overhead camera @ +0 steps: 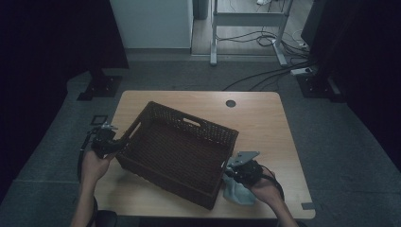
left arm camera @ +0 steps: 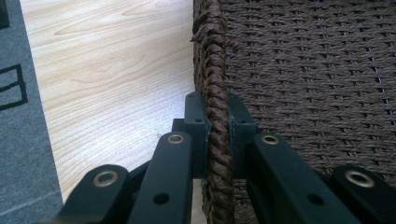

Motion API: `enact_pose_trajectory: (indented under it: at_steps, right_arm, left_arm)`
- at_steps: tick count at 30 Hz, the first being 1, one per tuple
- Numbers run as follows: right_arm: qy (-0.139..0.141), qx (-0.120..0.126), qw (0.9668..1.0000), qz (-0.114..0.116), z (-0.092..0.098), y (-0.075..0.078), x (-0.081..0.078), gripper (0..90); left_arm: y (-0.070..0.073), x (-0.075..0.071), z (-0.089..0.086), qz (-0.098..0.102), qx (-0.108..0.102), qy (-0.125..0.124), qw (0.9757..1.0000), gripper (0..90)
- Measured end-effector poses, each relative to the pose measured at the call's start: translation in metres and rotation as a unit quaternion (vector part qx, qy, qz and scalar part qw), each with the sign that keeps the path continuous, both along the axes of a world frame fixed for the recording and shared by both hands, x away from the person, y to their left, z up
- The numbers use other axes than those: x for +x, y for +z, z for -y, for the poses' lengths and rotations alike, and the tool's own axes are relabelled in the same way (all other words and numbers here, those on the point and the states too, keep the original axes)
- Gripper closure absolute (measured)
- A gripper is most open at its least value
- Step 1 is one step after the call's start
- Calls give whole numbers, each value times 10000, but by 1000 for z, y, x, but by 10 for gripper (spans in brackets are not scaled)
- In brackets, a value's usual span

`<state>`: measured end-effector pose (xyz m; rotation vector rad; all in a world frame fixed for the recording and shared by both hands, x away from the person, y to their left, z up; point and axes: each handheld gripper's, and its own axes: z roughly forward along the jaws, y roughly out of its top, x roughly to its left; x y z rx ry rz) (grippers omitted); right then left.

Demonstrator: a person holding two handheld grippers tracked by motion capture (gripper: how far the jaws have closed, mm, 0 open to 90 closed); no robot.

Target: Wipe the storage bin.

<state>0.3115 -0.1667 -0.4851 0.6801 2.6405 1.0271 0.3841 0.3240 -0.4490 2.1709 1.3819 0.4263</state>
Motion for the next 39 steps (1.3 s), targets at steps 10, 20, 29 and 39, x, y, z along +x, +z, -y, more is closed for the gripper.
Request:
enact_pose_trajectory:
  at_steps: [10, 20, 29, 39]
  right_arm:
    - [-246, -29, 9997, 14, 7, -1, 18, 781]
    - [-478, -79, 9988, -69, 12, -4, 35, 781]
    - [-775, -91, 9969, -96, 17, -7, 51, 781]
    - [-1052, -140, 9943, -110, 21, -9, 68, 780]
  left_arm:
    - [0, 0, 0, 10, -21, -9, 10000, 821]
    - [0, 0, 0, 35, 3, -27, 10000, 821]
    - [0, 0, 0, 43, 17, -64, 10000, 822]
    - [0, 0, 0, 38, 12, -88, 10000, 822]
